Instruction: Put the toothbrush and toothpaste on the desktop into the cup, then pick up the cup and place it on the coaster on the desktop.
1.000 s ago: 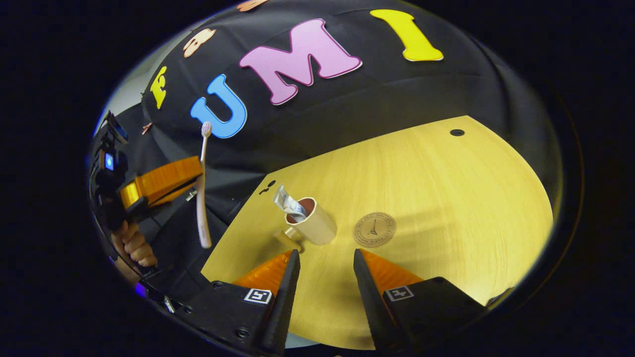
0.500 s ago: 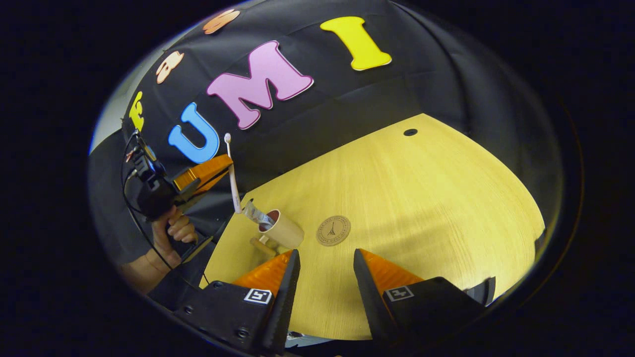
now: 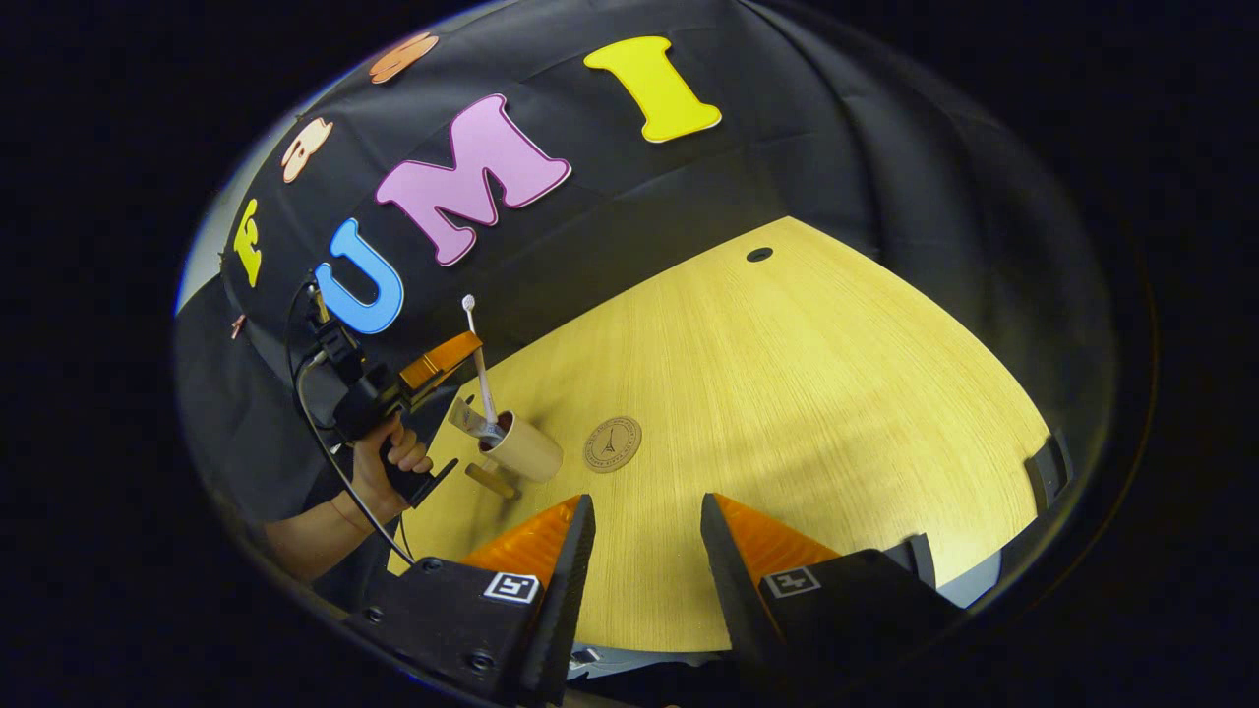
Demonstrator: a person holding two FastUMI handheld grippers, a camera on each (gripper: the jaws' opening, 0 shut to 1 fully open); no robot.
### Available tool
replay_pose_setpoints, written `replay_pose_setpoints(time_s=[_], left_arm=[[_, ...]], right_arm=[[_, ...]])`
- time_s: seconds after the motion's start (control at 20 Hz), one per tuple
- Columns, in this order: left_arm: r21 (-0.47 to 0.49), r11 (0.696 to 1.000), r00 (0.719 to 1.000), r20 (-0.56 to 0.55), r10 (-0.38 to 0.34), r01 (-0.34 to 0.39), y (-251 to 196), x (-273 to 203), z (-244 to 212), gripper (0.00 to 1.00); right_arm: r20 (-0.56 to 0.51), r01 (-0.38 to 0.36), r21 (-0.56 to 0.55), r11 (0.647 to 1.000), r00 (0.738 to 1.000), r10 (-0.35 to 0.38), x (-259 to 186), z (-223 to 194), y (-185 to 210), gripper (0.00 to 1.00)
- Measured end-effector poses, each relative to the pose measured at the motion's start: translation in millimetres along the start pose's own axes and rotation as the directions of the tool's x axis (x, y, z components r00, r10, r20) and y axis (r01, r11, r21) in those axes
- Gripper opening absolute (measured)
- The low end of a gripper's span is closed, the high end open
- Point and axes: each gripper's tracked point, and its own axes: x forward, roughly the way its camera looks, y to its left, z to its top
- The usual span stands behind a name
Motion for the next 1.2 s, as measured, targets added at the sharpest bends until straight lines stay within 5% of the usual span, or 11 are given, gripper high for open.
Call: replay_pose_setpoints(time_s=[0.45, 1.2], left_arm=[[-0.029, 0.994, 0.995, -0.007, 0.103, -0.103, 28, -10, -28, 0.06], [-0.02, 0.995, 0.994, -0.051, 0.095, -0.096, 22, -47, -27, 0.19]], right_arm=[[0.004, -0.001, 0.055, 0.998, 1.0, 0.0, -5, -3, -12, 0.67], [0.031, -0.022, 0.048, 0.999, 0.999, 0.021, -16, 7, -15, 0.68]])
